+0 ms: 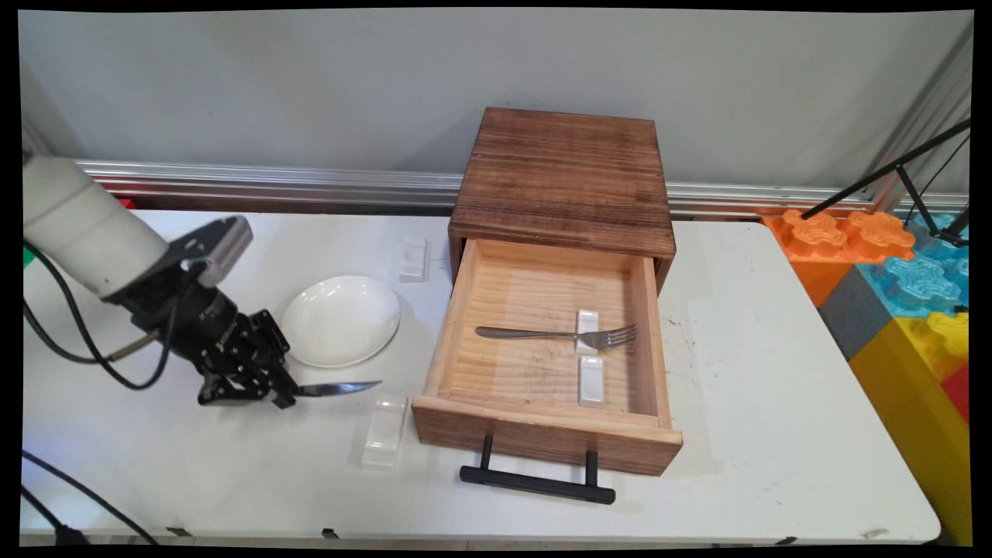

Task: Place the picked object into the drawer

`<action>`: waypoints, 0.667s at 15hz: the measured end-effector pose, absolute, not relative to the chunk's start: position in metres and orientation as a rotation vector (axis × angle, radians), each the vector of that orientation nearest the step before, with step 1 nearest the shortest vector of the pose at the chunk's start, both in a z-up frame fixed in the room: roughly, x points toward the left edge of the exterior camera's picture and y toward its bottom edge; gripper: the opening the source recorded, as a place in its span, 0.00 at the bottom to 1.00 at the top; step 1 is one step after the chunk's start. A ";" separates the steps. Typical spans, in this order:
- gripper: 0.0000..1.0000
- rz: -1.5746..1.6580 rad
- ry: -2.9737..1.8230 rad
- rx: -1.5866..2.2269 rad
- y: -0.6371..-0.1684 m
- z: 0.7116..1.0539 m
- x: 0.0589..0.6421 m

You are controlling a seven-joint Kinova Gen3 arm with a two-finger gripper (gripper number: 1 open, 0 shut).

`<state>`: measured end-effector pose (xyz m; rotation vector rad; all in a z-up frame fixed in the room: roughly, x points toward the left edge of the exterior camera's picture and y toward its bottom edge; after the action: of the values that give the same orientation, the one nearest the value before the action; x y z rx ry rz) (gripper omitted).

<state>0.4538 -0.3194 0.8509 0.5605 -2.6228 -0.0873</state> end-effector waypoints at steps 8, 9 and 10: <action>0.00 -0.036 -2.606 0.576 -0.353 0.899 0.443; 0.00 -0.027 -2.600 0.580 -0.359 0.906 0.438; 0.00 -0.021 -2.596 0.582 -0.365 0.910 0.434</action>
<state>0.4338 -0.3650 0.9103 0.5825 -2.5960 -0.0211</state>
